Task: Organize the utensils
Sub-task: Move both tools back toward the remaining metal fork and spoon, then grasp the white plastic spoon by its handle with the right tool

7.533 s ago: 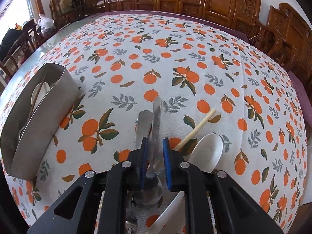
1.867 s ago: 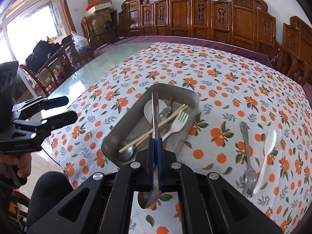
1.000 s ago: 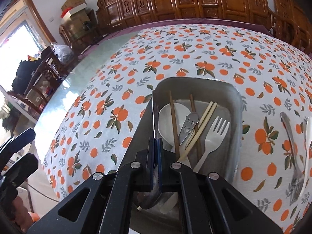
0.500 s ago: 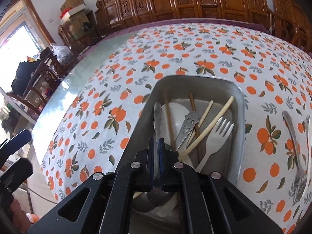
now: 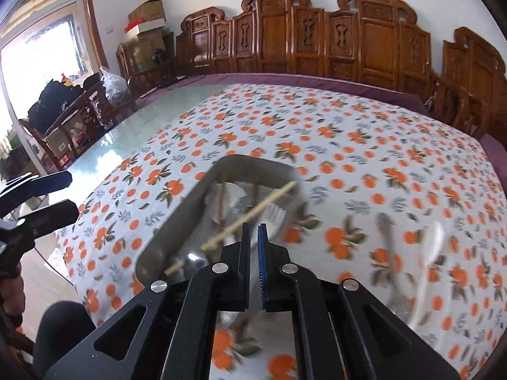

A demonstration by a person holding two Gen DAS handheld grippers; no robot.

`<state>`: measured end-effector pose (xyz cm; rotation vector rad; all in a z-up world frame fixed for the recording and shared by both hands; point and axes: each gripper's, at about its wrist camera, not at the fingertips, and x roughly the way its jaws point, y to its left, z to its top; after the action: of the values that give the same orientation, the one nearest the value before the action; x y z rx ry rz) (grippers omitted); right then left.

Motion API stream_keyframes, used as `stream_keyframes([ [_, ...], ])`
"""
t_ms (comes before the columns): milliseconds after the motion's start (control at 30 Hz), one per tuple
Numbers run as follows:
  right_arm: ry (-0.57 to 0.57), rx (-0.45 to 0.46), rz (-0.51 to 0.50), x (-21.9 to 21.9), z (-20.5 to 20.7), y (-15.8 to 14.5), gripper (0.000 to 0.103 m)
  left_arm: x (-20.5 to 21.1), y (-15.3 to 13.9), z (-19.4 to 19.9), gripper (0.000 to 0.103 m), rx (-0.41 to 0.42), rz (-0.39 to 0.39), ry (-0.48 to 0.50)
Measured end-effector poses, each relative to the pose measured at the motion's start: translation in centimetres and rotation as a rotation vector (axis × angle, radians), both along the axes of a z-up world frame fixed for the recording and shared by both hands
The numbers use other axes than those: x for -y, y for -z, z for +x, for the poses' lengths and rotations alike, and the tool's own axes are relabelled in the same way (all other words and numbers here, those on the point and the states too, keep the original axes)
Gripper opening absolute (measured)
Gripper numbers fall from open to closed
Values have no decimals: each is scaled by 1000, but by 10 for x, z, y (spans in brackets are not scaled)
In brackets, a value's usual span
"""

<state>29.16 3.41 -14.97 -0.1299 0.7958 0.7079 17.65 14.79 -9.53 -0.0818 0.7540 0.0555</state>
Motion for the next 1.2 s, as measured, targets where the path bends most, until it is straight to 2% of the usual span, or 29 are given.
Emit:
stream_keyframes([
  [267, 54, 53, -19, 66, -5, -7, 7, 39, -4, 7, 76, 6, -8, 51],
  [433, 94, 67, -10, 98, -4, -6, 15, 62, -4, 15, 78, 10, -23, 80],
  [533, 119, 65, -7, 116, 3, -3, 24, 74, -1, 22, 81, 6, -34, 93],
  [667, 154, 55, -13, 138, 16, 6, 26, 89, 5, 32, 82, -7, -40, 105],
  [900, 182, 20, -34, 155, 43, 31, 27, 106, 16, 53, 82, -27, -58, 111],
  [1000, 191, -5, -37, 158, 54, 45, 33, 113, 21, 61, 82, -36, -57, 117],
  [1200, 195, -53, -55, 158, 73, 71, 34, 126, 29, 72, 82, -47, -48, 126],
])
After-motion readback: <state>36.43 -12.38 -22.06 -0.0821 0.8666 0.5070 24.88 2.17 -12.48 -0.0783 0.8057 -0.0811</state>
